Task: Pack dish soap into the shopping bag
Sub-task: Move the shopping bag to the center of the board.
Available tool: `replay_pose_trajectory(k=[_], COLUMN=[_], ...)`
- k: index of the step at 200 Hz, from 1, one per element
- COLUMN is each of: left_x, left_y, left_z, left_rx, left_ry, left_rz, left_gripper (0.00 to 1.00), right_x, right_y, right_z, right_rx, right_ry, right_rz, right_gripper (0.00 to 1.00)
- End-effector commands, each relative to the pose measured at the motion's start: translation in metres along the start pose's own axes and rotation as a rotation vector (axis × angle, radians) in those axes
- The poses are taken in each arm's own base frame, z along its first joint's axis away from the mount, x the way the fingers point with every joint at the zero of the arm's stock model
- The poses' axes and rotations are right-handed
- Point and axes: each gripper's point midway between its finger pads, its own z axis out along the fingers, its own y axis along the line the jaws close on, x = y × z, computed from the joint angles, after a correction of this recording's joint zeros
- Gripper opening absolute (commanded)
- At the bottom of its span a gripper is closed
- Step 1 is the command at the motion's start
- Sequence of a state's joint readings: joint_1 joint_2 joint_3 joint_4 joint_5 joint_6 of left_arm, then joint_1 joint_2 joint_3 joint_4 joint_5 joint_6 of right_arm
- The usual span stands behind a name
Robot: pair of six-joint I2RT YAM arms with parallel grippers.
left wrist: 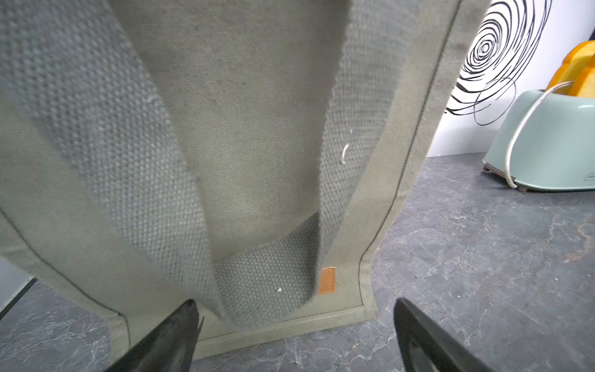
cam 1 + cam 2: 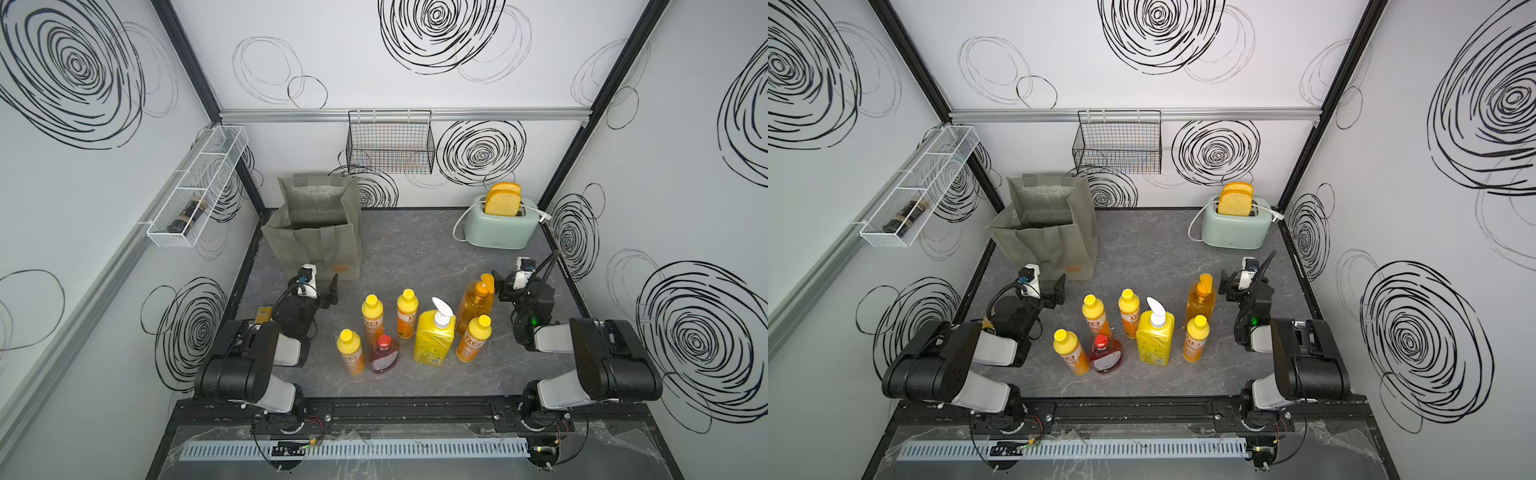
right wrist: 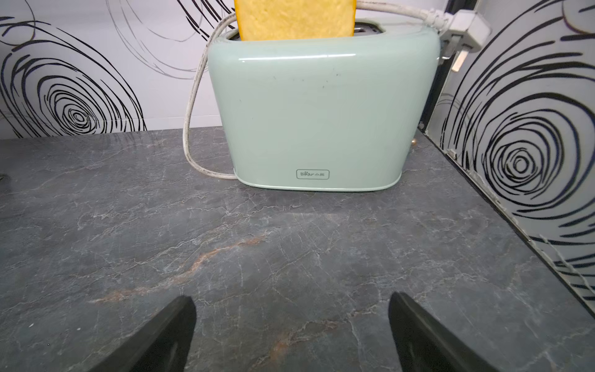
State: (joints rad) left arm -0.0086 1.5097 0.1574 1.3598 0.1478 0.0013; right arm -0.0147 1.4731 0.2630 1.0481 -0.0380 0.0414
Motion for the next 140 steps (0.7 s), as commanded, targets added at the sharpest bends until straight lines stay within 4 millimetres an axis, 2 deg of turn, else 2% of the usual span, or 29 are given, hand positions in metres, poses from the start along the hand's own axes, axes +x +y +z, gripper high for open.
replay_pose_trajectory(k=[1, 89, 111, 140], left_x=[-0.022, -0.024, -0.034, -0.046], left_y=[0.0, -0.001, 0.005, 0.01], left_z=[0.002, -0.003, -0.023, -0.046], left_rx=[-0.004, -0.015, -0.069, -0.128], left_ry=[-0.075, -0.095, -0.174, -0.252], left_rz=[0.028, 0.041, 0.021, 0.014], left_gripper=[0.96, 0.96, 0.96, 0.96], right_x=[-0.008, -0.009, -0.01, -0.031], right_y=[0.002, 0.001, 0.001, -0.005], right_z=[0.004, 0.003, -0.002, -0.014], right_rx=[-0.003, -0.004, -0.004, 0.033], right_ry=[-0.022, -0.026, -0.042, -0.072], right_rz=[-0.002, 0.001, 0.0, 0.02], right_gripper=[0.98, 0.98, 0.97, 0.98])
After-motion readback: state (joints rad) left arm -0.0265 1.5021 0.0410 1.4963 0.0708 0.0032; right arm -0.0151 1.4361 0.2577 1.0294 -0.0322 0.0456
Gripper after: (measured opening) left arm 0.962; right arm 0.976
